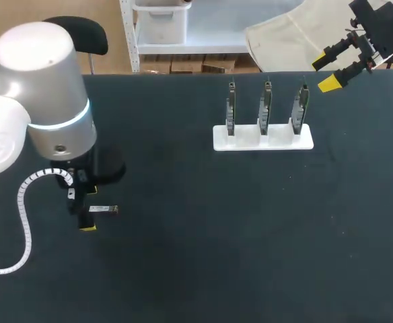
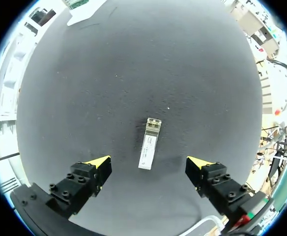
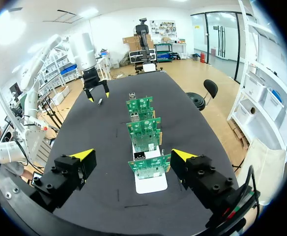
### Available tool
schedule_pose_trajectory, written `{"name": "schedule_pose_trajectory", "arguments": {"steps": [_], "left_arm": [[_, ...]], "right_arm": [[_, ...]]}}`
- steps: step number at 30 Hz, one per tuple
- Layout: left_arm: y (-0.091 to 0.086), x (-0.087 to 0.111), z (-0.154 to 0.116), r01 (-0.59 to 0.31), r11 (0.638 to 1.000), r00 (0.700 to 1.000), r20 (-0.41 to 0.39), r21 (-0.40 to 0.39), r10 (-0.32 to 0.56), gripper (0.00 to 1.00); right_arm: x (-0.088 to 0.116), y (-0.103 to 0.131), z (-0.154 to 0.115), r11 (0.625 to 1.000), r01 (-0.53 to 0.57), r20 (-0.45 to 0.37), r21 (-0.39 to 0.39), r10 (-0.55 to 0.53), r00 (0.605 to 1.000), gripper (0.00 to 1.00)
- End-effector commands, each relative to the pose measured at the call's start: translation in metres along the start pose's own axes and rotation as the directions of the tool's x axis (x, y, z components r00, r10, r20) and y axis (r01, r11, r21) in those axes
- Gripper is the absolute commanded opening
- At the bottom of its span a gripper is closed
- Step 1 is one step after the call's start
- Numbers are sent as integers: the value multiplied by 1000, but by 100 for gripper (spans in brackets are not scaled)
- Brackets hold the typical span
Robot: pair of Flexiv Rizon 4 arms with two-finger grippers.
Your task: Pick up the optical module with the left hand, and insert it into the network port with the right hand.
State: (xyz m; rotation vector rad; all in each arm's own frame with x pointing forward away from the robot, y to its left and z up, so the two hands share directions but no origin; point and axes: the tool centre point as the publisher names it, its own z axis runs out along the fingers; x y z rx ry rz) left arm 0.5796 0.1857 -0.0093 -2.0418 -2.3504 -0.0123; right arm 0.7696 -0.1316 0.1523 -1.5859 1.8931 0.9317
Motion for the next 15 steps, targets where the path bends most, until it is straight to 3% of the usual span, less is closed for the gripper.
{"name": "schedule_pose_trajectory", "arguments": {"steps": [1, 15], "left_arm": [[3, -2, 1, 3, 1000, 1000, -3, 0, -3, 100], [1, 0, 6, 16, 1000, 1000, -16, 8, -16, 100]], "right_arm": [[0, 3, 0, 1000, 0, 0, 7, 0, 1000, 100], [0, 3, 0, 1000, 0, 0, 7, 0, 1000, 100]]}}
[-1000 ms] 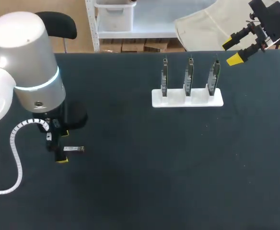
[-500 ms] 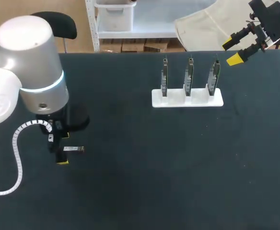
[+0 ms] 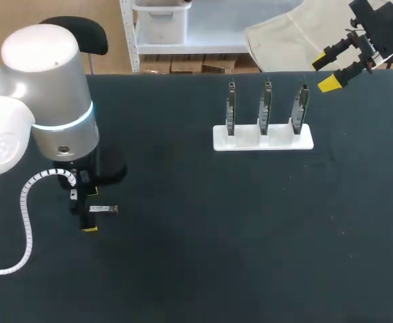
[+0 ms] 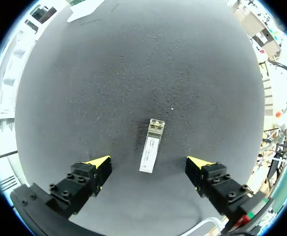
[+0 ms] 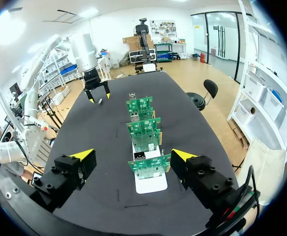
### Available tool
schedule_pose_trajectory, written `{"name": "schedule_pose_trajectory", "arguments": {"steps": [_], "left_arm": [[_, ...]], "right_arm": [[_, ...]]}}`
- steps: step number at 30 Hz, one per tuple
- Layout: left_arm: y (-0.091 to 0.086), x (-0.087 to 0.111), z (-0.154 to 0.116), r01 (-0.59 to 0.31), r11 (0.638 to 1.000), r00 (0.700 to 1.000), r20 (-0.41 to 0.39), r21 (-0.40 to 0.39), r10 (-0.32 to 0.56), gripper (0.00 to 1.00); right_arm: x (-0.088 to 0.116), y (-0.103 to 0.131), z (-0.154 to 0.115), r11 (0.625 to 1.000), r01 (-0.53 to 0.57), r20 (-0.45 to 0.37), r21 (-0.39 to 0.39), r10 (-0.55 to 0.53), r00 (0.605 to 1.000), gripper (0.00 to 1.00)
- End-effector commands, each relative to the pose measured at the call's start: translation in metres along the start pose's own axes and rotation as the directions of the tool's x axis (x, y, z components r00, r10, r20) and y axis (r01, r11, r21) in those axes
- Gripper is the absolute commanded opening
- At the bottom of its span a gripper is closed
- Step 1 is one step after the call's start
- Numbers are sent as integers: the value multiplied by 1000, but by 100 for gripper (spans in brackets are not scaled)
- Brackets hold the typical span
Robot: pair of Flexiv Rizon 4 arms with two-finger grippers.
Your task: Pick up the optical module with the left hand, and insert it into the network port with the right hand.
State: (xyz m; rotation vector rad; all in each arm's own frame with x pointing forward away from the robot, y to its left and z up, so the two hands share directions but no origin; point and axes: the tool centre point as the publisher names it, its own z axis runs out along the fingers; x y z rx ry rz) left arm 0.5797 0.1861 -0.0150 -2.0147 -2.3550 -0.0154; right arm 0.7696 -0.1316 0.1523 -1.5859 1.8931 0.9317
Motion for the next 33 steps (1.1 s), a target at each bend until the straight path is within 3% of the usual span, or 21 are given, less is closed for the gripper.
{"name": "schedule_pose_trajectory", "arguments": {"steps": [1, 5, 6, 7, 8, 29, 33], "left_arm": [[1, -1, 1, 1, 1000, 1000, -4, -1, -1, 100], [1, -1, 1, 3, 1000, 1000, 1, -1, -3, 97], [0, -1, 1, 2, 1000, 1000, 2, -3, -2, 41], [0, -1, 2, 3, 1000, 1000, 2, -3, -3, 24], [0, -1, 2, 5, 1000, 1000, 3, -3, -5, 0], [-3, -1, 2, 46, 999, 999, 17, -3, -46, 0], [2, -8, -8, 63, 997, 997, 47, -37, -62, 0]], "right_arm": [[0, 3, 0, 1000, 0, 0, 7, 0, 1000, 100], [0, 3, 0, 1000, 0, 0, 7, 0, 1000, 100], [0, 3, 0, 1000, 0, 0, 7, 0, 1000, 100], [0, 3, 0, 1000, 0, 0, 7, 0, 1000, 100], [0, 3, 0, 1000, 0, 0, 7, 0, 1000, 100], [0, 3, 0, 1000, 0, 0, 7, 0, 1000, 100], [0, 3, 0, 1000, 0, 0, 7, 0, 1000, 100]]}}
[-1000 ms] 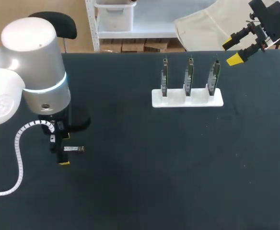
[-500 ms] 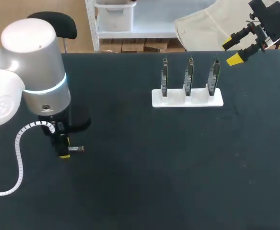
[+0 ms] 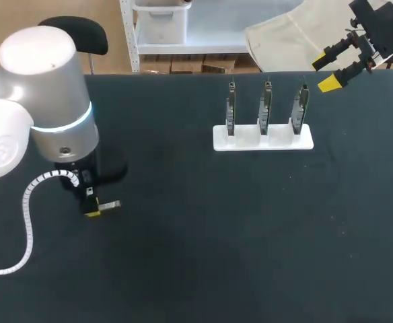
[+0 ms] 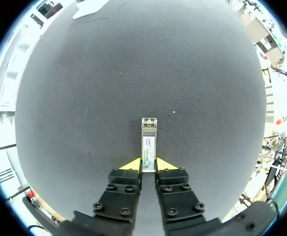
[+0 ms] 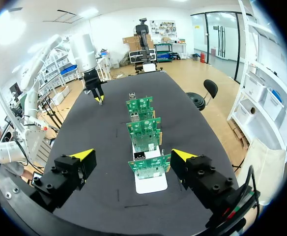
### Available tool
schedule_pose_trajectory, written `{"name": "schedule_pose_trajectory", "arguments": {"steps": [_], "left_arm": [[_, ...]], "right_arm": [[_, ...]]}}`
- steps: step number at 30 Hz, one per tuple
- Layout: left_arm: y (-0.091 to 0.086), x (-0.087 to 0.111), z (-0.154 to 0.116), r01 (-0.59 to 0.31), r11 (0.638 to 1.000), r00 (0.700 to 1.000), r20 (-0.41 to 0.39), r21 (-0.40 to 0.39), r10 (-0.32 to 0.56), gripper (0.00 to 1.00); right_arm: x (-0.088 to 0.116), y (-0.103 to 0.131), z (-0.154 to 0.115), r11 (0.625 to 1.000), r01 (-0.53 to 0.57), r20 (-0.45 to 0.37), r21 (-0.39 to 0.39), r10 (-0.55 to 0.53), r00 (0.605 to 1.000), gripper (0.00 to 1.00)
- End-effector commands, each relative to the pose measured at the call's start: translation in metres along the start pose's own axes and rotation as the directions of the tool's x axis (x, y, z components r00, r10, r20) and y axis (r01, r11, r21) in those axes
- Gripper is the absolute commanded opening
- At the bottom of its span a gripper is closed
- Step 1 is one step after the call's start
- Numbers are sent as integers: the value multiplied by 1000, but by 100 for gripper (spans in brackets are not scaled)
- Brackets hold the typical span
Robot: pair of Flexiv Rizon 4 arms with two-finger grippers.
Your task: Pick up the optical module with the left hand, and insert it into the network port with the right hand.
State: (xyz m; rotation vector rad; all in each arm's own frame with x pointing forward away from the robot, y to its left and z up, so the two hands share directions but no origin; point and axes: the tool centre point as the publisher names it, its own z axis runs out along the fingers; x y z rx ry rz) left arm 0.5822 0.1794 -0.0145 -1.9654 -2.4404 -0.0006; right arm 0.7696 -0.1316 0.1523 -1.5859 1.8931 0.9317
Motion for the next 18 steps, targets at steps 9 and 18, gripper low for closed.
{"name": "schedule_pose_trajectory", "arguments": {"steps": [9, 18], "left_arm": [[30, -41, -64, 83, 989, 976, 209, -126, -55, 0], [56, -98, -132, 105, 970, 930, 367, -219, -18, 0]], "right_arm": [[0, 3, 0, 1000, 0, 0, 7, 0, 1000, 100], [0, 3, 0, 1000, 0, 0, 7, 0, 1000, 100]]}}
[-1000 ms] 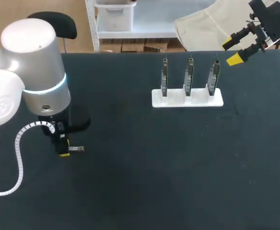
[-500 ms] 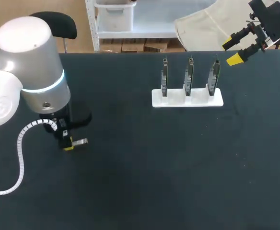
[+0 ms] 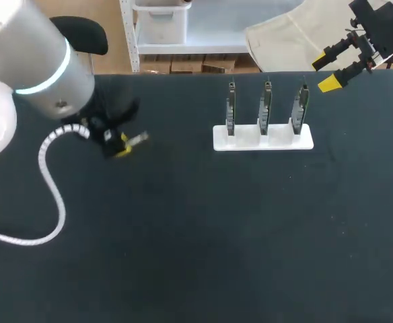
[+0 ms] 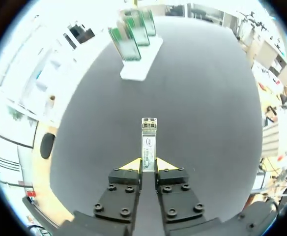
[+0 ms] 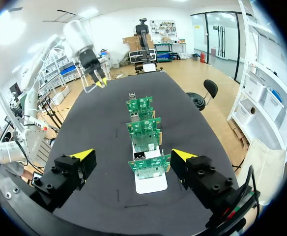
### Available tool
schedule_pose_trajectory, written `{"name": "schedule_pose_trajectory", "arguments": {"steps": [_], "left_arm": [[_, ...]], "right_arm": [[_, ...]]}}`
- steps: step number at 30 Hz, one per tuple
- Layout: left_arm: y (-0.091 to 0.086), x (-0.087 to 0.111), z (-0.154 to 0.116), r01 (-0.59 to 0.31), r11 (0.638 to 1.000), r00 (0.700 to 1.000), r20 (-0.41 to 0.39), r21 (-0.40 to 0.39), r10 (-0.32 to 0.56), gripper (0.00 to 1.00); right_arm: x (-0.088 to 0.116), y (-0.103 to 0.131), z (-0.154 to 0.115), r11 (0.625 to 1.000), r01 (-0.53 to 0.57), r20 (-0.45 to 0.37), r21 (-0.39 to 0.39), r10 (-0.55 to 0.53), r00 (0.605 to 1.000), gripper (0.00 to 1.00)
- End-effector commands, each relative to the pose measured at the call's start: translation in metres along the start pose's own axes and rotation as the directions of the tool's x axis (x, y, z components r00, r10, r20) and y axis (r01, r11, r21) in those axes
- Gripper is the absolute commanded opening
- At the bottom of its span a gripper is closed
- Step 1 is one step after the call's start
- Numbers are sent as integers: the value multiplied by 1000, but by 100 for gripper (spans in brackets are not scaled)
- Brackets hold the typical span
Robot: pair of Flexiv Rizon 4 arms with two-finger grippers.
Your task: Pick up the optical module with the left hand, and insert it into the network port with the right hand.
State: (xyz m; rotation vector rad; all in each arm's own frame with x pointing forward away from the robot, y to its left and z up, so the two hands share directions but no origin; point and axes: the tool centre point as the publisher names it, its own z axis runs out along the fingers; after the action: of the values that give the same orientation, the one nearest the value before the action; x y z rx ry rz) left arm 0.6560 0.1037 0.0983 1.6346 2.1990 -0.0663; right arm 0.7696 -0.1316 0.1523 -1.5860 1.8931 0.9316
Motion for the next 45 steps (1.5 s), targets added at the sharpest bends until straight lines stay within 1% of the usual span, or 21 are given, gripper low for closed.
{"name": "schedule_pose_trajectory", "arguments": {"steps": [1, 3, 28, 29, 30, 33, 34, 35, 36, 37, 39, 40, 42, 43, 44, 45], "left_arm": [[5, -21, -18, -17, 1000, 999, 34, -22, 18, 0], [7, -28, -22, -18, 999, 999, 35, -49, 20, 0], [7, -28, -22, -18, 999, 999, 35, -49, 20, 0], [8, -36, -21, -52, 997, 997, 54, -52, 55, 0], [11, -44, -20, -63, 996, 996, 55, -60, 67, 0], [22, -72, -21, -115, 990, 987, 104, -83, 123, 0], [27, -87, -21, -136, 986, 980, 131, -93, 148, 0], [30, -95, -22, -144, 985, 976, 150, -95, 157, 0], [35, -110, -23, -163, 981, 966, 184, -100, 180, 0], [37, -118, -23, -173, 979, 963, 192, -106, 191, 0], [42, -139, -25, -202, 972, 942, 246, -121, 227, 0], [46, -154, -28, -222, 966, 930, 270, -134, 251, 0], [50, -170, -30, -228, 963, 910, 321, -146, 264, 0], [52, -183, -33, -238, 958, 893, 351, -160, 281, 0], [52, -192, -34, -248, 955, 880, 374, -164, 292, 0], [52, -198, -35, -250, 954, 873, 386, -165, 296, 0]], "right_arm": [[0, 3, 0, 1000, 0, 0, 7, 0, 1000, 100], [0, 3, 0, 1000, 0, 0, 7, 0, 1000, 100], [0, 3, 0, 1000, 0, 0, 7, 0, 1000, 100], [0, 3, 0, 1000, 0, 0, 7, 0, 1000, 100], [0, 3, 0, 1000, 0, 0, 7, 0, 1000, 100], [0, 3, 0, 1000, 0, 0, 7, 0, 1000, 100], [0, 3, 0, 1000, 0, 0, 7, 0, 1000, 100], [0, 3, 0, 1000, 0, 0, 7, 0, 1000, 100], [0, 3, 0, 1000, 0, 0, 7, 0, 1000, 100], [0, 3, 0, 1000, 0, 0, 7, 0, 1000, 100], [0, 3, 0, 1000, 0, 0, 7, 0, 1000, 100], [0, 3, 0, 1000, 0, 0, 7, 0, 1000, 100], [0, 3, 0, 1000, 0, 0, 7, 0, 1000, 100], [0, 3, 0, 1000, 0, 0, 7, 0, 1000, 100], [0, 3, 0, 1000, 0, 0, 7, 0, 1000, 100], [0, 3, 0, 1000, 0, 0, 7, 0, 1000, 100]]}}
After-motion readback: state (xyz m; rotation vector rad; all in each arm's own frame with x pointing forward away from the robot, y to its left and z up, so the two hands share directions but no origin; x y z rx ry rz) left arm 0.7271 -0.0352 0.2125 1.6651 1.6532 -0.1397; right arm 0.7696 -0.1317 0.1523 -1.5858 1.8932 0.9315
